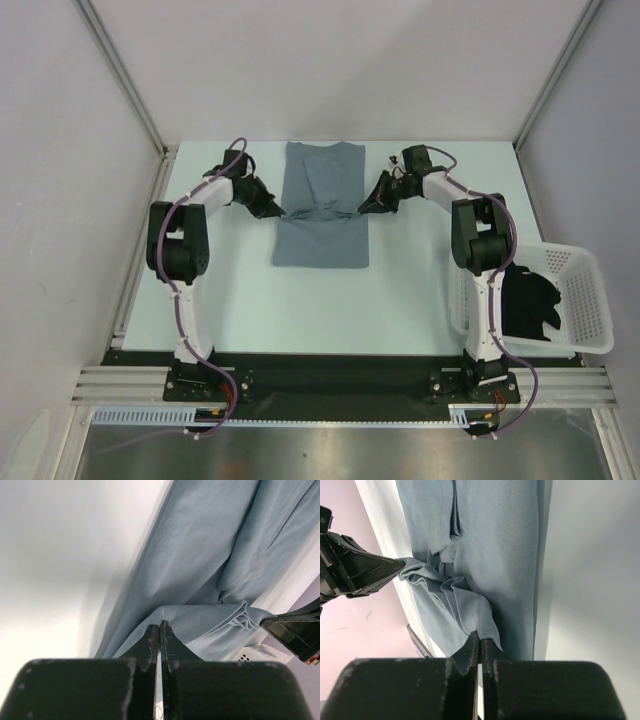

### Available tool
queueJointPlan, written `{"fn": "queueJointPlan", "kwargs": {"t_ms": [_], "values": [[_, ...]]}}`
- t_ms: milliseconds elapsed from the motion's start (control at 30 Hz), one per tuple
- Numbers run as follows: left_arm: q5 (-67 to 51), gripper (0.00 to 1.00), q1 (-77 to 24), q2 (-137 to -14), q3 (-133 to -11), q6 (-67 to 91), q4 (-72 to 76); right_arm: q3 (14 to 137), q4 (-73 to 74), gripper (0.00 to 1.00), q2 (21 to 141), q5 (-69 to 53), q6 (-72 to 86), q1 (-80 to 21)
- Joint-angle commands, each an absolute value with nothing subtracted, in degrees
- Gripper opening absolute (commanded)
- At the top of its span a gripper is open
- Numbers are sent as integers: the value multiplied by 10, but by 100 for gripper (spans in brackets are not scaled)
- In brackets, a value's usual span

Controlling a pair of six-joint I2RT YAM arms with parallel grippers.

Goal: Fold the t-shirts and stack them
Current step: Fold the tshirt

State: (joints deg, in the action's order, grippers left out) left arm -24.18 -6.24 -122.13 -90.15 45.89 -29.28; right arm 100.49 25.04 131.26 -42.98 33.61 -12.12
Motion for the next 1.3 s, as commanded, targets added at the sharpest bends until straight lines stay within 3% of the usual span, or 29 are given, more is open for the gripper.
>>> {"fn": "queueJointPlan", "kwargs": {"t_ms": [0,367,500,567,600,633,700,800,900,1000,1167,1200,1267], "values": [[-249,0,-53,-1227,-925,444,-294,1035,249,0,1317,-443,331,-113],[-275,3,-47,-1237,-940,466,-273,1080,254,3,1356,-446,336,-107],[-239,25,-47,-1244,-986,418,-324,1128,300,28,1384,-418,322,-98],[-122,35,-54,-1231,-1054,336,-385,1213,359,40,1398,-355,269,-87],[-86,36,-54,-1217,-1066,317,-407,1248,436,52,1402,-326,244,-85],[-65,37,-54,-1200,-1064,304,-422,1310,472,56,1403,-282,203,-84],[-45,41,-54,-1124,-1005,277,-398,1314,517,61,1376,-258,175,-88],[-143,39,-60,-1031,-878,279,-306,1175,451,63,1271,-248,170,-109],[-276,32,-78,-985,-738,343,-140,986,273,62,1188,-314,254,-133],[-304,34,-113,-1002,-697,379,-62,905,140,57,1184,-367,329,-168],[-328,36,-126,-1080,-723,396,-6,915,73,38,1226,-387,371,-196],[-330,36,-126,-1096,-738,395,-17,922,71,27,1239,-389,375,-198],[-338,33,-127,-1145,-785,384,-53,930,55,19,1267,-403,399,-198]]}}
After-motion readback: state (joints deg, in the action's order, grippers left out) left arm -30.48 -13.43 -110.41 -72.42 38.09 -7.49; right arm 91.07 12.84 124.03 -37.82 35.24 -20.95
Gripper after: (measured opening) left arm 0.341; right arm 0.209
